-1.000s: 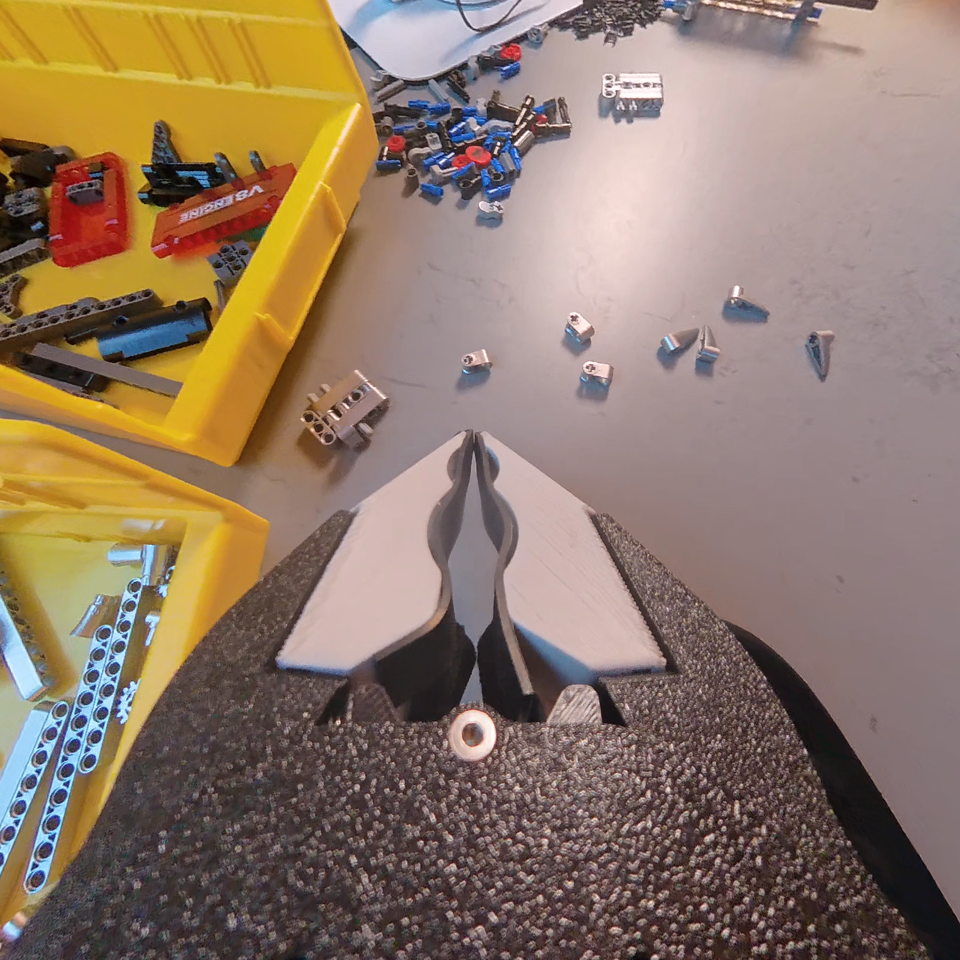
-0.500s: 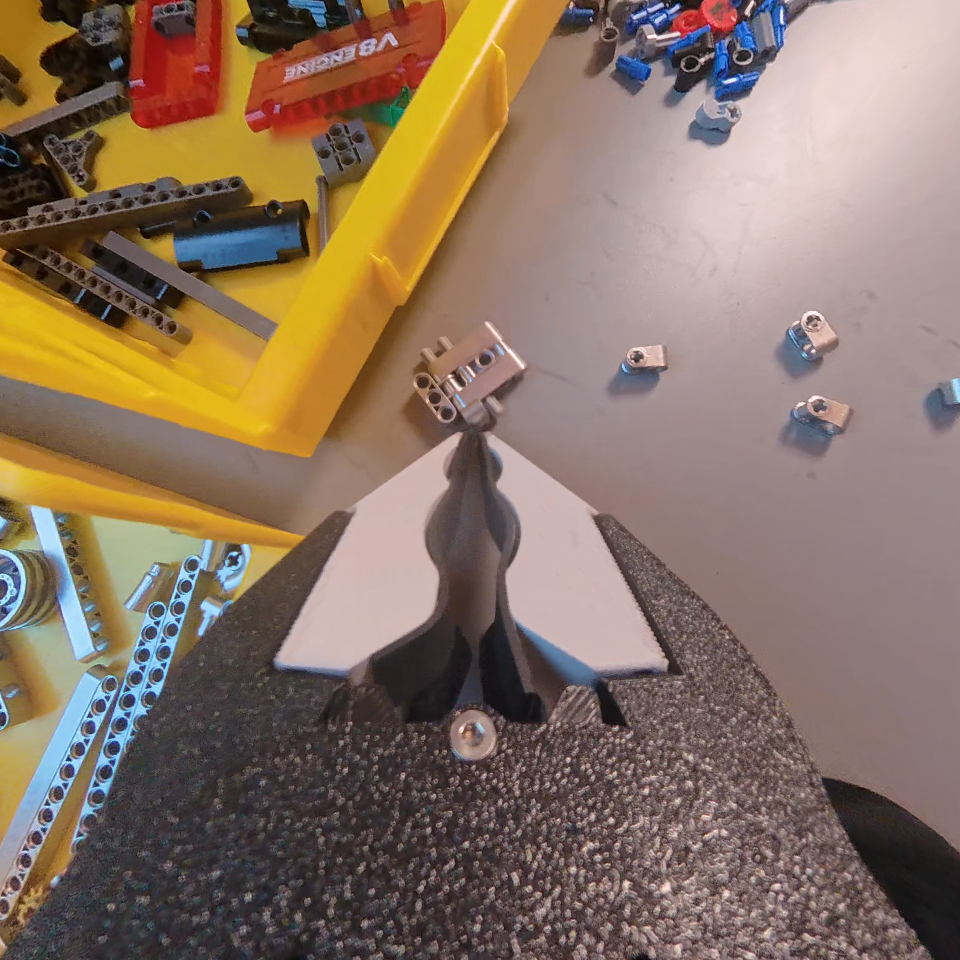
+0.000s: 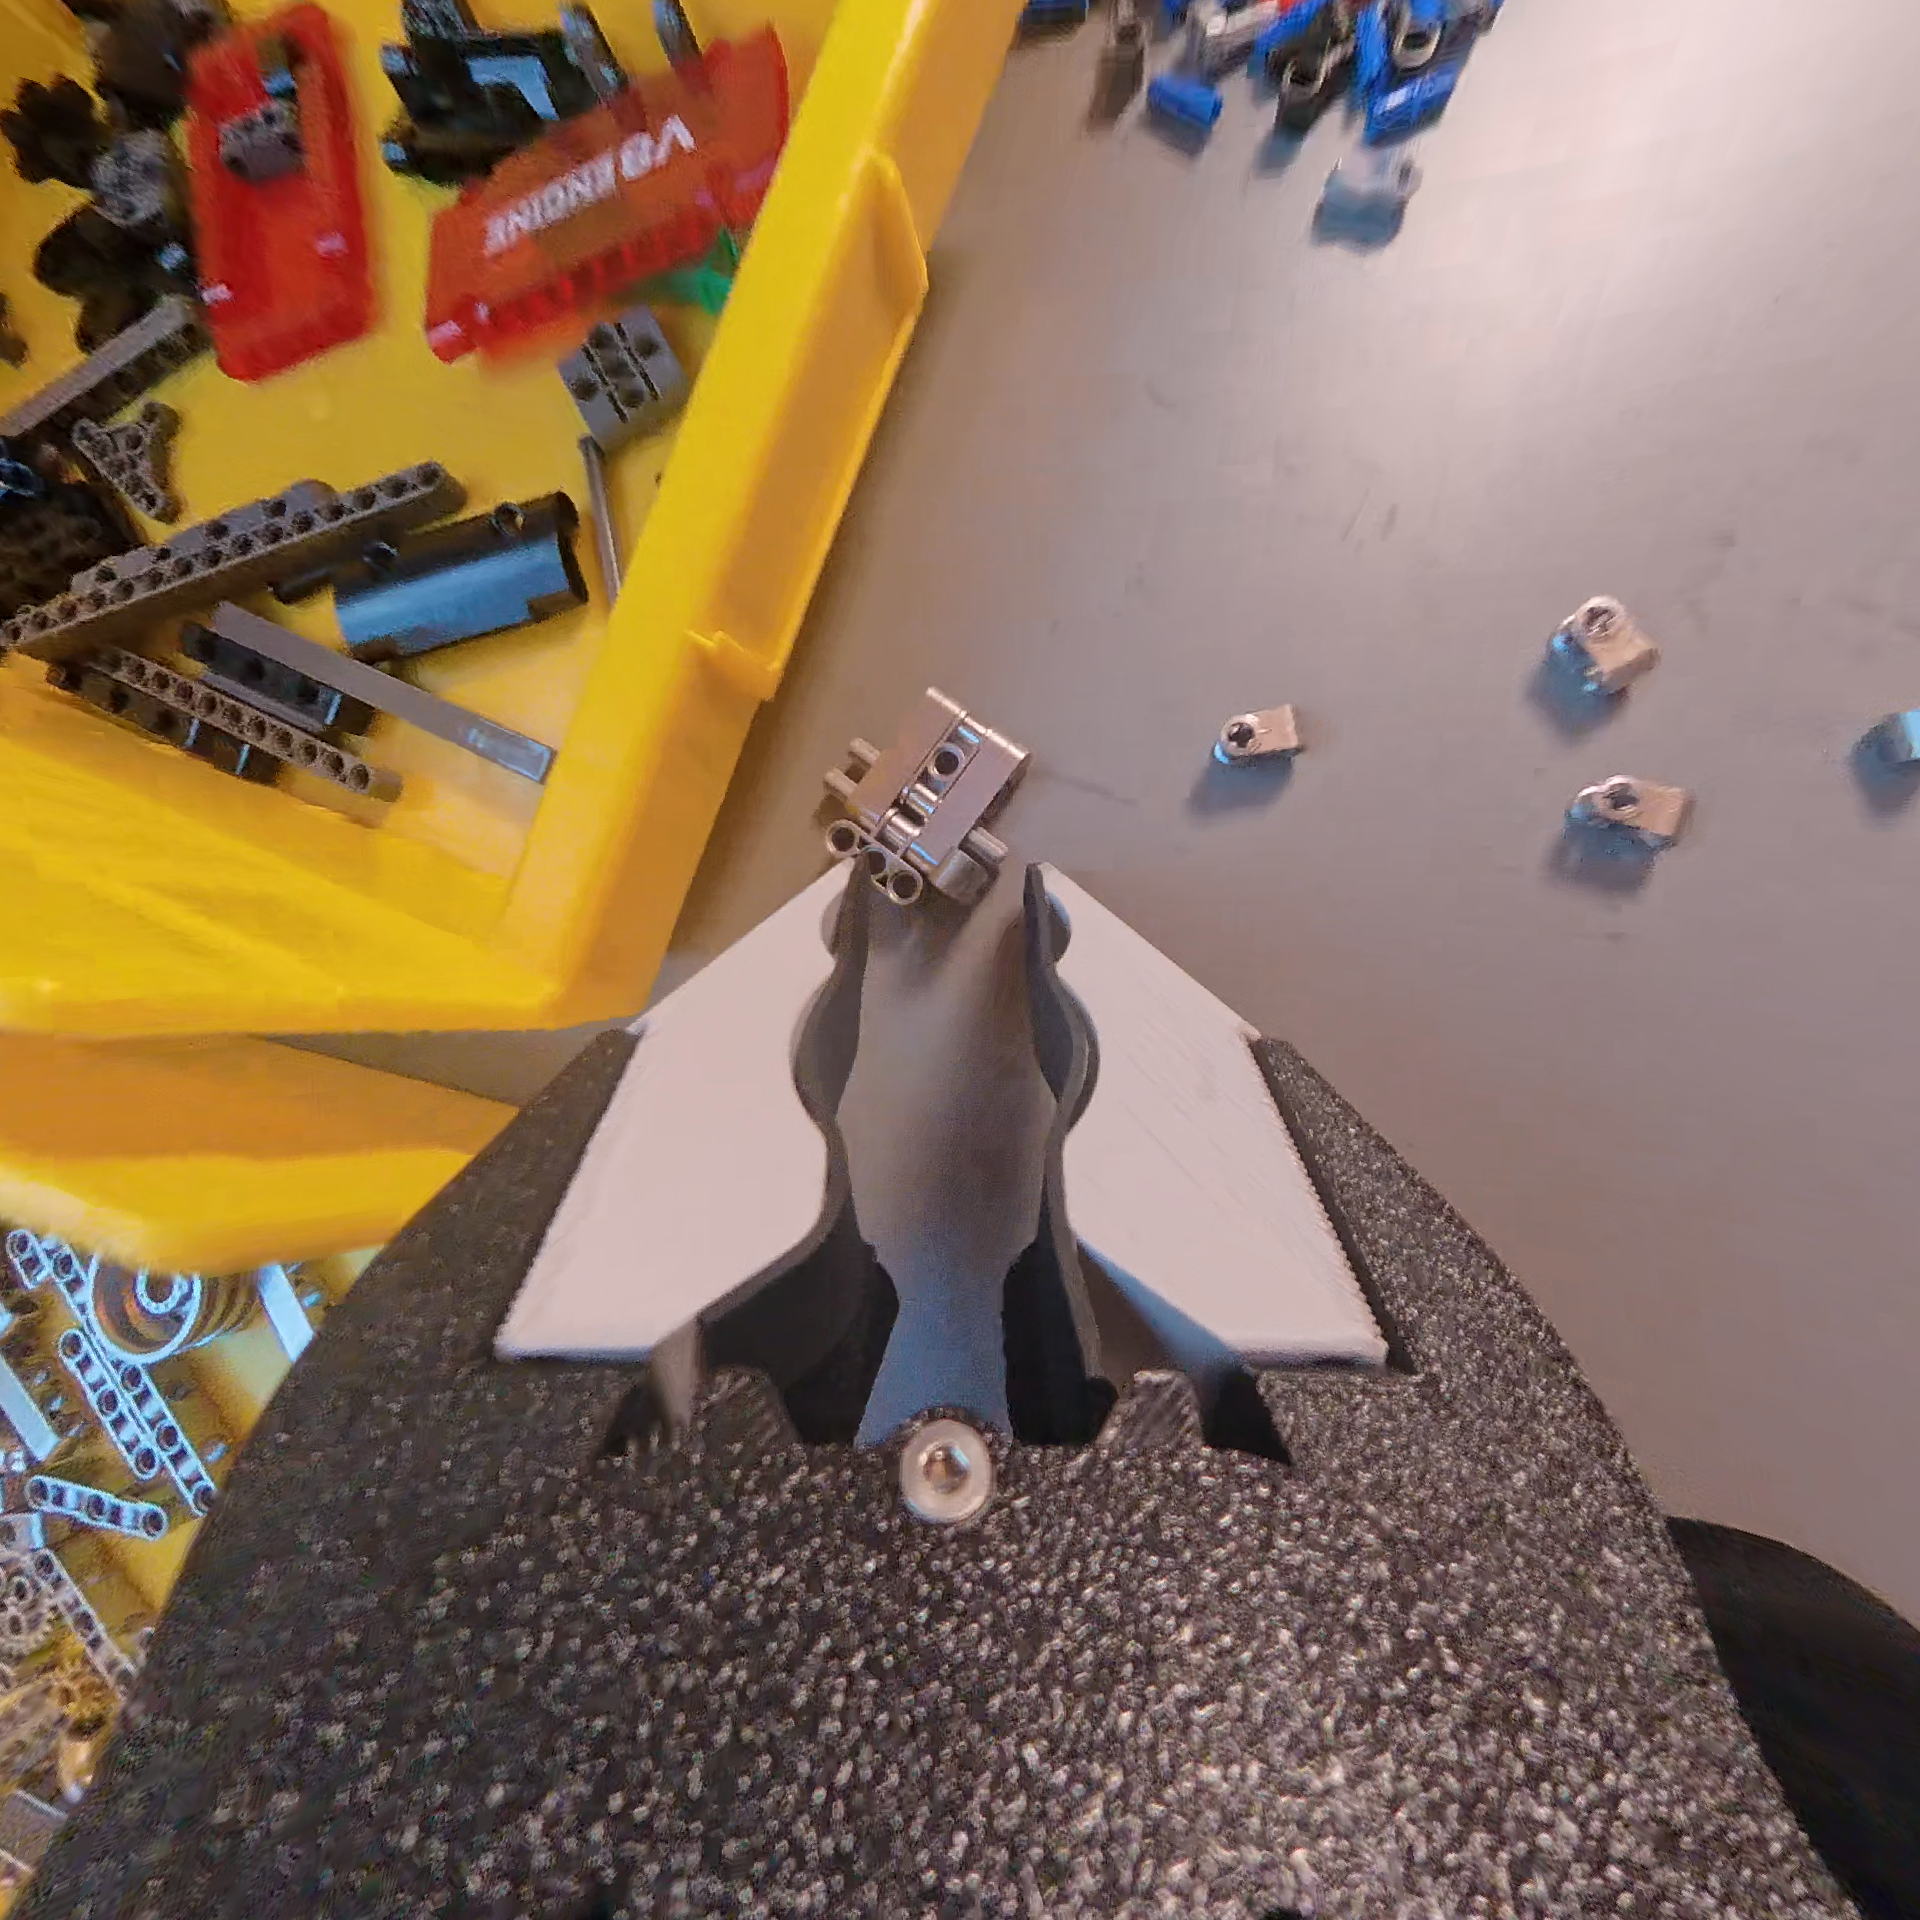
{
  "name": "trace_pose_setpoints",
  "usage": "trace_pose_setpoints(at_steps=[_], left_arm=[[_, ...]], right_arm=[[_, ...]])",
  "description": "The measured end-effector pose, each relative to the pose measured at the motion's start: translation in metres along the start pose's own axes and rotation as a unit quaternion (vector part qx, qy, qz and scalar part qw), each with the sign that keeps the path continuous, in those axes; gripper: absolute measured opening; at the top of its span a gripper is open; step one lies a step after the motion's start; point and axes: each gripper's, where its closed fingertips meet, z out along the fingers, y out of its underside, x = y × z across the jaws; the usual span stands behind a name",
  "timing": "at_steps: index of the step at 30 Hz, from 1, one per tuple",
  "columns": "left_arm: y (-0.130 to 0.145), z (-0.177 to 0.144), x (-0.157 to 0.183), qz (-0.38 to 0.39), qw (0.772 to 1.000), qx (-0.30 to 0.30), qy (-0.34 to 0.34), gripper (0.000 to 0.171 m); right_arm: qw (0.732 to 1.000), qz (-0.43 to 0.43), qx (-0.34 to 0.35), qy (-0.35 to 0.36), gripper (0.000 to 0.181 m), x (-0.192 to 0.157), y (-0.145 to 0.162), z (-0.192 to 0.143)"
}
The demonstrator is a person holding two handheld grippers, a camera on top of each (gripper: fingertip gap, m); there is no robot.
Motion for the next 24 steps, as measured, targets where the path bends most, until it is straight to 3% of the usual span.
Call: trace_pose_setpoints(at_steps=[5,7,11,15,17,20,22,24], left_arm=[[0.001,0.002,0.008,0.013,1.000,-0.018,0.009,0.000],[0.003,-0.005,0.021,-0.011,0.999,-0.019,0.028,0.000],[0.005,-0.027,0.089,-0.035,0.988,0.002,0.152,0.002],[-0.003,-0.038,0.040,-0.009,0.999,0.036,0.027,0.011],[0.004,-0.030,0.023,-0.059,0.998,0.012,0.031,0.039],[0.011,-0.014,0.013,-0.099,0.995,0.005,0.022,0.058],[0.011,-0.004,0.015,-0.107,0.994,0.009,0.020,0.058],[0.008,0.001,0.017,-0.111,0.993,0.019,0.021,0.039]], right_arm=[[1.000,0.015,0.017,0.000,0.048,0.003,-0.004,-0.004],[1.000,0.015,0.016,-0.003,0.047,0.003,-0.004,-0.004],[1.000,0.001,0.017,-0.005,0.047,-0.001,-0.005,-0.005],[1.000,-0.006,0.027,-0.005,0.047,-0.003,-0.007,-0.008],[1.000,-0.005,0.030,-0.005,0.047,-0.002,-0.008,-0.009],[0.999,-0.004,0.034,-0.004,0.047,-0.002,-0.009,-0.010],[0.999,-0.004,0.034,-0.003,0.047,-0.002,-0.009,-0.010],[1.000,-0.003,0.030,-0.003,0.047,-0.001,-0.008,-0.009]])
